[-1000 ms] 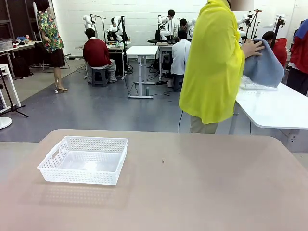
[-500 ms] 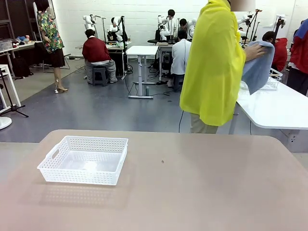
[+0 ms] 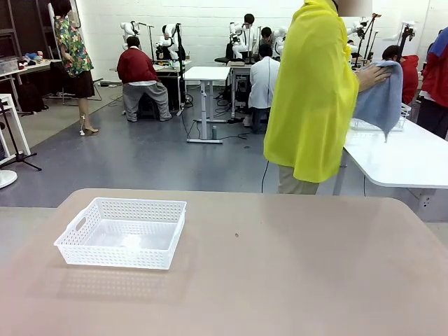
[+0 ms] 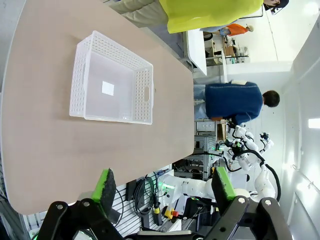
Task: Clean and organize the cups into the basket.
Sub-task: Pick up the Organizing basket and move it to the center of the table, then pick up the Reusable plastic cup from the right side of the table and place it inside the Organizing basket.
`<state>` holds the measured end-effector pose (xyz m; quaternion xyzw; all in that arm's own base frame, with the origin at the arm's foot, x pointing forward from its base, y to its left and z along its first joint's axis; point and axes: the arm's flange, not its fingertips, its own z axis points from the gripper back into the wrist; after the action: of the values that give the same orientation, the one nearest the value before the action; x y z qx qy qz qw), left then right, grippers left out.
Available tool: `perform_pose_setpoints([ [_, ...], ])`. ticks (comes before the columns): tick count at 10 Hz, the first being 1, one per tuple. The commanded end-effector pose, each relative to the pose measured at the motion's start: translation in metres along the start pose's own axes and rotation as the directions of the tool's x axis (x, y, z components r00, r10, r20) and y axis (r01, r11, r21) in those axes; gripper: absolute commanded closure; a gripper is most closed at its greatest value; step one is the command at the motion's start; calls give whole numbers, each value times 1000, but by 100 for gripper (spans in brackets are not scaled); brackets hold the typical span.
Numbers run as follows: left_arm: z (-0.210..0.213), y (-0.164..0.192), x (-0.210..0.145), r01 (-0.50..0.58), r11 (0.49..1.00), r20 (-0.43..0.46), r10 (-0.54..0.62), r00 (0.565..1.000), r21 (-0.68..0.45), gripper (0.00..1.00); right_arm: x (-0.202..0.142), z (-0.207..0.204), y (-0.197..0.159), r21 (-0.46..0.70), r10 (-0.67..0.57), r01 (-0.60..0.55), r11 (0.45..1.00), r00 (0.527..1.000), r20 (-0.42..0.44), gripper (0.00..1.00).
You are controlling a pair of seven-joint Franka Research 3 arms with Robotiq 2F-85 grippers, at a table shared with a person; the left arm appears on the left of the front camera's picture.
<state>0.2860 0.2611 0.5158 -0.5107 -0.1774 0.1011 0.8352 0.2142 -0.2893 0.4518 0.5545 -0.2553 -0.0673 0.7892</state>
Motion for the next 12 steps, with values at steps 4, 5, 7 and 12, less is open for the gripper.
perform_pose_setpoints([
  [4,1,0,0,4,1000,-1,-4,1000,-8,0,0,2,2,7,-5,5,1000,1000,-2,0],
  [5,1,0,0,4,1000,-1,-4,1000,-8,0,0,2,2,7,-5,5,1000,1000,-2,0],
  [7,1,0,0,4,1000,-1,-4,1000,-8,0,0,2,2,7,-5,5,1000,1000,-2,0],
  [12,1,0,0,4,1000,-1,-4,1000,-8,0,0,2,2,7,-5,5,1000,1000,-2,0],
])
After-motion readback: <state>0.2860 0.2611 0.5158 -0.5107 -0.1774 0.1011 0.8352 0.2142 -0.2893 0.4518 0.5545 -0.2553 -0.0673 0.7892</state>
